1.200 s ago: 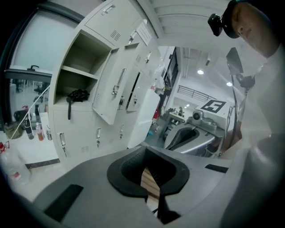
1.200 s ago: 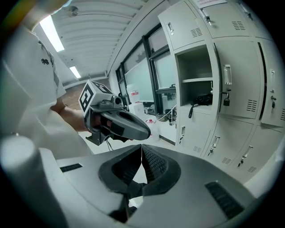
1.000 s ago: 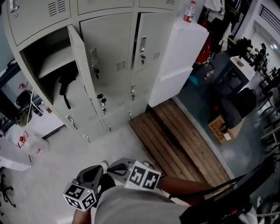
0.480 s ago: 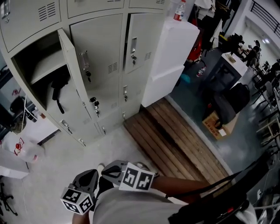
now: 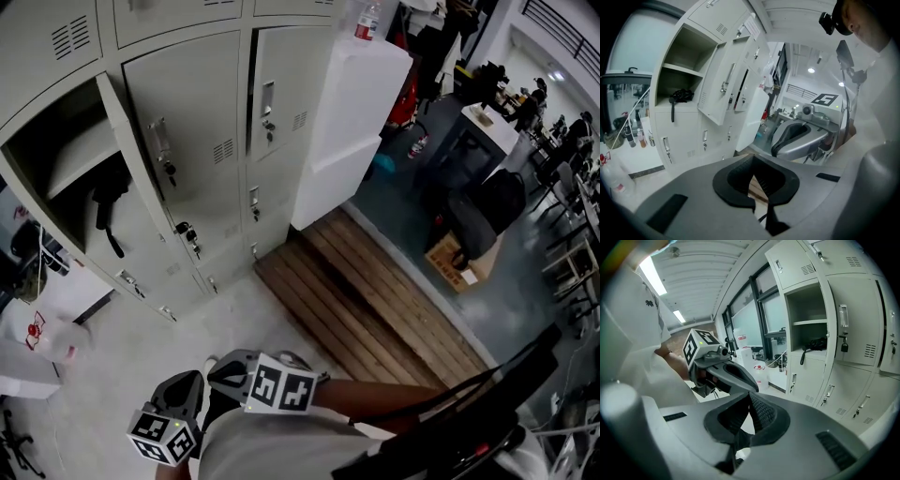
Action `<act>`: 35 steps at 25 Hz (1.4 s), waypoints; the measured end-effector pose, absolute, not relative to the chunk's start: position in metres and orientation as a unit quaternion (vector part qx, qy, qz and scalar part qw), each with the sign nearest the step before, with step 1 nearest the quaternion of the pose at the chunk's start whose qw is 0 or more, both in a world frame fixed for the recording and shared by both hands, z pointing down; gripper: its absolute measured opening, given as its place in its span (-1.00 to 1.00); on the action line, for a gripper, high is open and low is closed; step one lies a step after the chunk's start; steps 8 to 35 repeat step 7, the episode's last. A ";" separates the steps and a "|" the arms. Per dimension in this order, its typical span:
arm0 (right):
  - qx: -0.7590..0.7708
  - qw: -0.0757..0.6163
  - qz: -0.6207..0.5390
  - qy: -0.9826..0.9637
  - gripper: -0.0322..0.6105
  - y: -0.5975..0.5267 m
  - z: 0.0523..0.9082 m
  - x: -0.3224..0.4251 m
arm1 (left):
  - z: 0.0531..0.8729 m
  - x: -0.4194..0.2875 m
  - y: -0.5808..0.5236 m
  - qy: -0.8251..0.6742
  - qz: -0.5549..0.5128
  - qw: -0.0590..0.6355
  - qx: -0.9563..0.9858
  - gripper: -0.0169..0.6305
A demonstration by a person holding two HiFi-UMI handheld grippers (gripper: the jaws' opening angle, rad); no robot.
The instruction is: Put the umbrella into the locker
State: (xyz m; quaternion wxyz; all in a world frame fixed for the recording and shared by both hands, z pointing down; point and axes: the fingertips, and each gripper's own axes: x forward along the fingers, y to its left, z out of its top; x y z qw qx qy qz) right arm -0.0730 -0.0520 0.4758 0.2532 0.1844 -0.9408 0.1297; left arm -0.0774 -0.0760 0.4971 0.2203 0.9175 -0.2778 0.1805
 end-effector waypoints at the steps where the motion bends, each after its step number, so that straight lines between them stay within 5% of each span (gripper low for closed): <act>1: 0.185 0.253 0.130 -0.941 -0.85 -0.054 0.476 -0.073 | 0.497 -0.076 -0.078 -0.277 0.181 0.220 0.918 -0.92; 35: 0.185 0.251 0.131 -0.941 -0.85 -0.064 0.477 -0.071 | 0.498 -0.071 -0.091 -0.275 0.183 0.218 0.918 -0.92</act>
